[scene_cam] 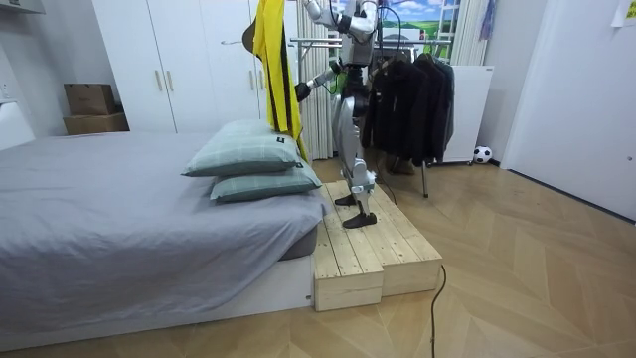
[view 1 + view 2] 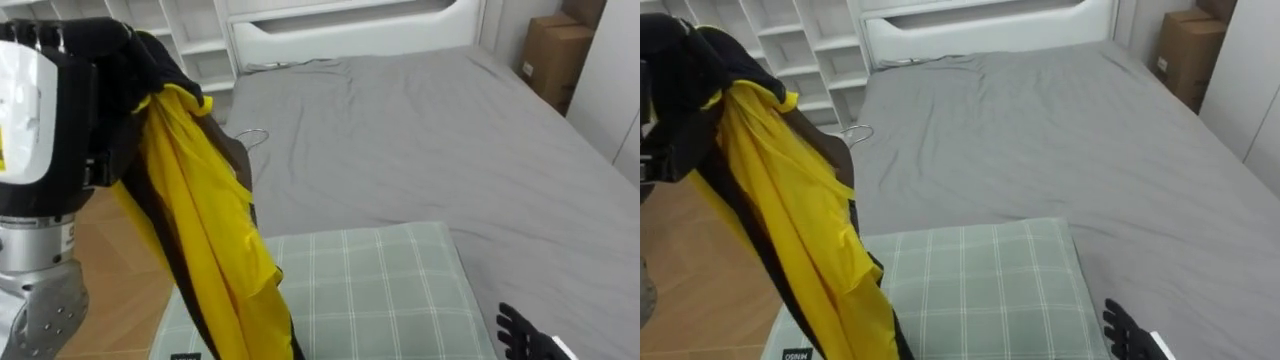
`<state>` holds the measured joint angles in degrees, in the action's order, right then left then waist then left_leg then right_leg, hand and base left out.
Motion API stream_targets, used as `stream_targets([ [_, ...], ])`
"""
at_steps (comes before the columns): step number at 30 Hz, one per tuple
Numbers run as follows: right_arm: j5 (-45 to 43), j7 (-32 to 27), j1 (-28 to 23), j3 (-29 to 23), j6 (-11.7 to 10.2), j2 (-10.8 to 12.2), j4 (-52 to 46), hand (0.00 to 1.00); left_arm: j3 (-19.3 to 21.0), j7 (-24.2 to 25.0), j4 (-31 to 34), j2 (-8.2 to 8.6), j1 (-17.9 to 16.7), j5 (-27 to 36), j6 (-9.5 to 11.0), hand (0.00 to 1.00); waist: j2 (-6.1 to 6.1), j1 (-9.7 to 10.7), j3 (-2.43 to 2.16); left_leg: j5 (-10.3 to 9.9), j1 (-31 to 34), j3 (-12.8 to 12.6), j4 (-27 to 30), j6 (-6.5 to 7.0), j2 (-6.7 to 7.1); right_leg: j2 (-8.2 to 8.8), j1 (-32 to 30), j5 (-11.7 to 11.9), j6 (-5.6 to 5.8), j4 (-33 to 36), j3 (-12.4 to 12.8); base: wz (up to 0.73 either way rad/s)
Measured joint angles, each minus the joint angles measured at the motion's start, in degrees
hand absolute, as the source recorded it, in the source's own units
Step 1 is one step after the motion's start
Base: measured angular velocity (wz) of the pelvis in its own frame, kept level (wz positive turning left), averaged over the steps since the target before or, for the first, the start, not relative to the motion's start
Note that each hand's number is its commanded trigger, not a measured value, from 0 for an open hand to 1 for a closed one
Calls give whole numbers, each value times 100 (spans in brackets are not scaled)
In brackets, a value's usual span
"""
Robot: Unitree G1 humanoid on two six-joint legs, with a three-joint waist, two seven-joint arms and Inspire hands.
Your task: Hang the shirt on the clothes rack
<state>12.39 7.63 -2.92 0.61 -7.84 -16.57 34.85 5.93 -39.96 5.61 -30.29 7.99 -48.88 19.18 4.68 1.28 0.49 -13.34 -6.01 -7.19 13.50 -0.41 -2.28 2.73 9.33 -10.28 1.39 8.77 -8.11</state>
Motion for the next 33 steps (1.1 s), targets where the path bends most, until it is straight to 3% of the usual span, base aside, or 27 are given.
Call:
stream_targets([
  [8,-214,10,26,-6,1,-221,-1188,0,1,-217,-1,0,-6,-326,-81,100,-81,-10,14,1,40,4,-3,1,13,5,-27,-2,3,-25,-3,0],
  [16,-224,111,110,-4,27,-234,-1471,0,-14,-229,-1,0,-7,-601,-322,100,-92,-10,1,0,59,74,-10,1,13,6,-31,-2,3,-21,-67,4],
  [20,-224,130,214,108,28,-235,-1572,0,-68,-231,-1,1,-9,-713,-384,100,-81,-44,-17,1,38,66,-10,0,7,7,-24,-2,3,-15,-61,-3],
  [23,-220,145,363,324,34,-238,-1571,0,-192,-235,-1,2,-6,-716,-441,100,-89,-70,-64,1,31,64,-5,0,6,7,-19,-2,3,-8,-61,0],
  [25,-217,195,450,383,34,-233,-1571,0,-223,-235,0,15,-6,-731,-447,100,-89,-111,-65,2,27,59,2,0,5,8,-11,-1,2,-3,-58,0],
  [30,437,374,475,424,36,-199,-1570,0,-222,-240,95,17,-2,-823,-481,100,-106,-318,-75,2,28,100,22,1,4,8,19,0,2,-3,-82,2],
  [33,1104,516,560,562,36,-127,-1549,0,-249,-303,228,19,11,-813,-504,100,-103,-320,-73,2,36,155,27,1,10,10,45,0,3,-17,-143,10],
])
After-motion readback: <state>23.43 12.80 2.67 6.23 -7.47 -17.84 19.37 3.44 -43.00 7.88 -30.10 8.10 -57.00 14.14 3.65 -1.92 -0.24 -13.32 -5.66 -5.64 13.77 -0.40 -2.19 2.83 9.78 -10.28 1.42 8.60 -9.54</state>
